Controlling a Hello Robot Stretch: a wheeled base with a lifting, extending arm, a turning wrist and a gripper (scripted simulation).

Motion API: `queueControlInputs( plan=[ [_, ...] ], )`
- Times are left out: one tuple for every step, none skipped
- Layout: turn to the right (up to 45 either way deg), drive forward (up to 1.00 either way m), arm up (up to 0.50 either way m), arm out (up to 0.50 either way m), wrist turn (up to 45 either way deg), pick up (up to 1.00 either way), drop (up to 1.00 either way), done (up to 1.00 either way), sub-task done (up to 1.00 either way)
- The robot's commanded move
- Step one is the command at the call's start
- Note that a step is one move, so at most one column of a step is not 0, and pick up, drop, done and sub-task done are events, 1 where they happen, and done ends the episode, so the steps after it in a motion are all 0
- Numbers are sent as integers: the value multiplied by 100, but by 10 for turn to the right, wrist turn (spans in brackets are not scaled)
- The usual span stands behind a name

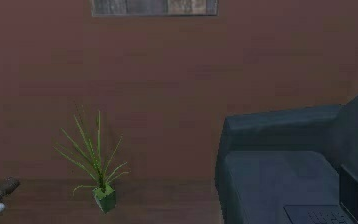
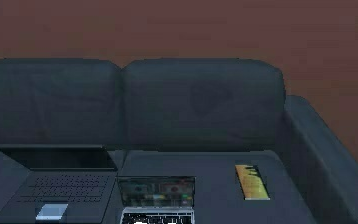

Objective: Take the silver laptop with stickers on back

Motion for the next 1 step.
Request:
queueControlInputs(
  plan=[
    [0,0,12,0,0,0,0,0,0]
  ],
)
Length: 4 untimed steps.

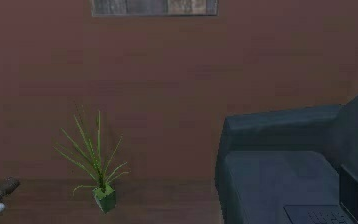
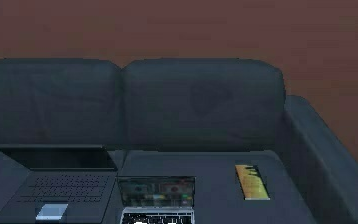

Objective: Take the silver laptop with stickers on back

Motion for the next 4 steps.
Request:
queueControlInputs(
  plan=[
    [0,0,0,4,0,0,0,0,0],
    [0,0,0,0,450,0,0,0,0],
    [0,0,0,0,450,0,0,0,0],
    [0,0,0,0,450,0,0,0,0]
  ],
)
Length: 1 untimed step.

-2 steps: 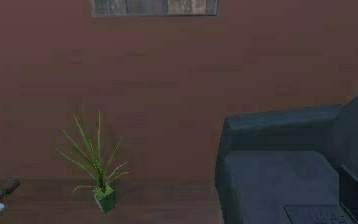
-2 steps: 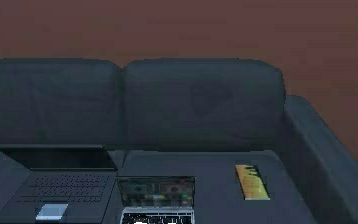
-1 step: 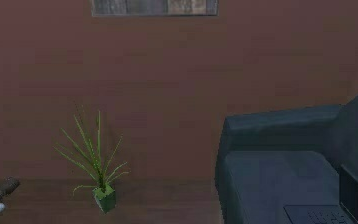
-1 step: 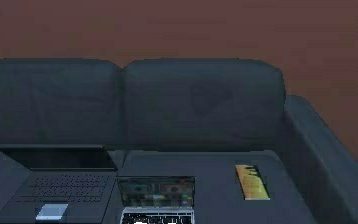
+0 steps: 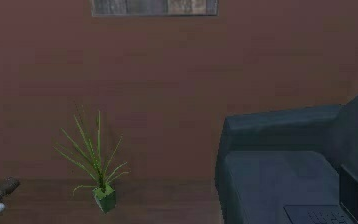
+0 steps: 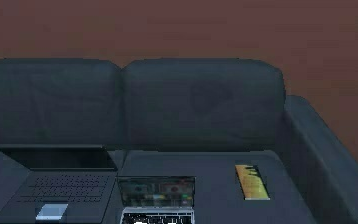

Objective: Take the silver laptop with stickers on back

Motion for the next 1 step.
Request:
queueControlInputs(
  plan=[
    [0,0,0,0,360,0,0,0,0]
  ],
)
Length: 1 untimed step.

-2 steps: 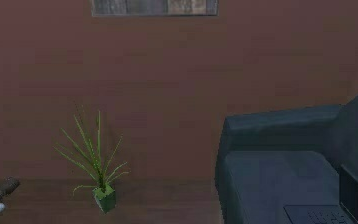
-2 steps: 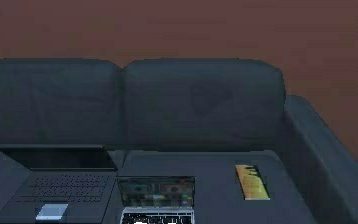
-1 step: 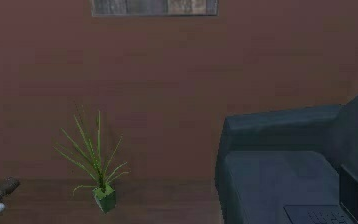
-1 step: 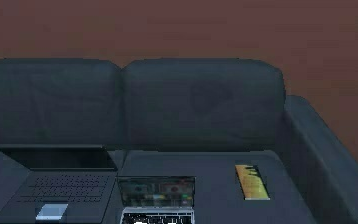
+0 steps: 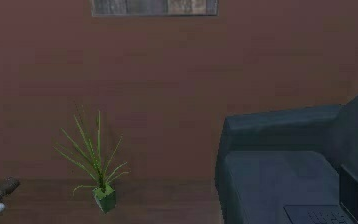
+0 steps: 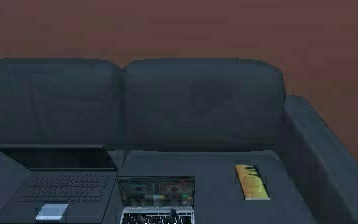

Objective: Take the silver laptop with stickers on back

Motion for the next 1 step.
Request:
queueControlInputs(
  plan=[
    [0,0,-30,0,0,0,0,0,0]
  ],
)
